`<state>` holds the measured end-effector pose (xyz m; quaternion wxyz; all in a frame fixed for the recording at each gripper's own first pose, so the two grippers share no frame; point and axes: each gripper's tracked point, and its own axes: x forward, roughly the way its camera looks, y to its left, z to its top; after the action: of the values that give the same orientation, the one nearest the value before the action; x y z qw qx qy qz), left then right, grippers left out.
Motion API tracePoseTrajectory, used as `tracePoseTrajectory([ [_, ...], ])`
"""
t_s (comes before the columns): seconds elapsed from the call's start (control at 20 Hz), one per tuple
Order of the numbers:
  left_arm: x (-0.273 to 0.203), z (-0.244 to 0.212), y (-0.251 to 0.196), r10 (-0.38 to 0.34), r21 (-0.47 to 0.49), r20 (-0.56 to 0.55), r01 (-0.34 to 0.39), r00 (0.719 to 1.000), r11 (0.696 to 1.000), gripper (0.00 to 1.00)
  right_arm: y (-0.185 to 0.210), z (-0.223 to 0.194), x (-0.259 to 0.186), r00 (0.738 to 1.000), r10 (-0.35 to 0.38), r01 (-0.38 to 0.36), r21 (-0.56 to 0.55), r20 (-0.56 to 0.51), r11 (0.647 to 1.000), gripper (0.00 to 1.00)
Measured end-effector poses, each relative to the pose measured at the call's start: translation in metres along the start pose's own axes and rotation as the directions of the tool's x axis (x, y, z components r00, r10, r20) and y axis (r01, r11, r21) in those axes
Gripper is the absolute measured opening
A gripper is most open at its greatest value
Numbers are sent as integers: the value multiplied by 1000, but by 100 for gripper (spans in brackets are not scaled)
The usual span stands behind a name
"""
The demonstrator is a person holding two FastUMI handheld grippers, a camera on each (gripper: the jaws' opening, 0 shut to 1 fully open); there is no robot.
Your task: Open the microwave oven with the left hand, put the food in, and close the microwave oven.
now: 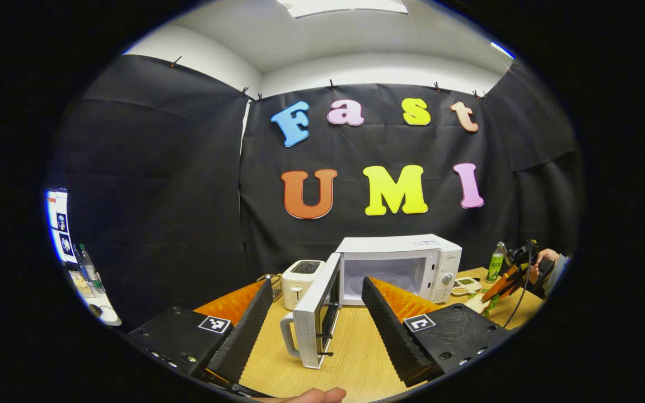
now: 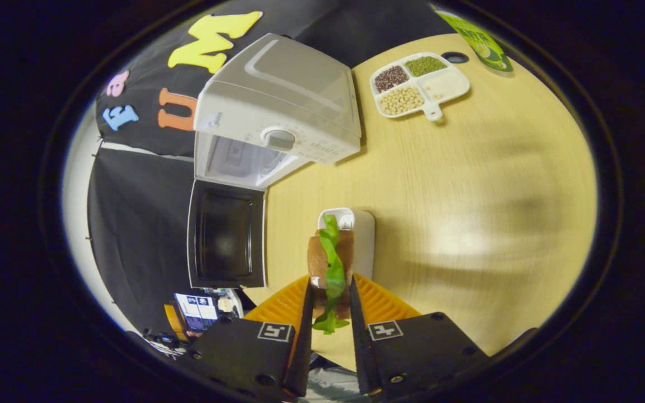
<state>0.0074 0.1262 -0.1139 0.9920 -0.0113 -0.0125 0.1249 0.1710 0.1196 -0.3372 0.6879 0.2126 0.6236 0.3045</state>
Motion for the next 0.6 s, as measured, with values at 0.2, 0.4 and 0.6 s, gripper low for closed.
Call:
tracePoseTrajectory([
  [0.2,0,-1,-2,-38,-34,-6,38,999,999,89,31,-14,-29,994,-69,81,-149,83,986,36],
  [0.4,-2,2,-3,-77,-23,26,77,997,997,96,62,-27,-49,961,-173,237,-321,215,917,36],
  [0.6,-4,3,-6,-122,-27,63,124,991,992,97,95,-48,-52,907,-243,392,-481,344,784,36],
])
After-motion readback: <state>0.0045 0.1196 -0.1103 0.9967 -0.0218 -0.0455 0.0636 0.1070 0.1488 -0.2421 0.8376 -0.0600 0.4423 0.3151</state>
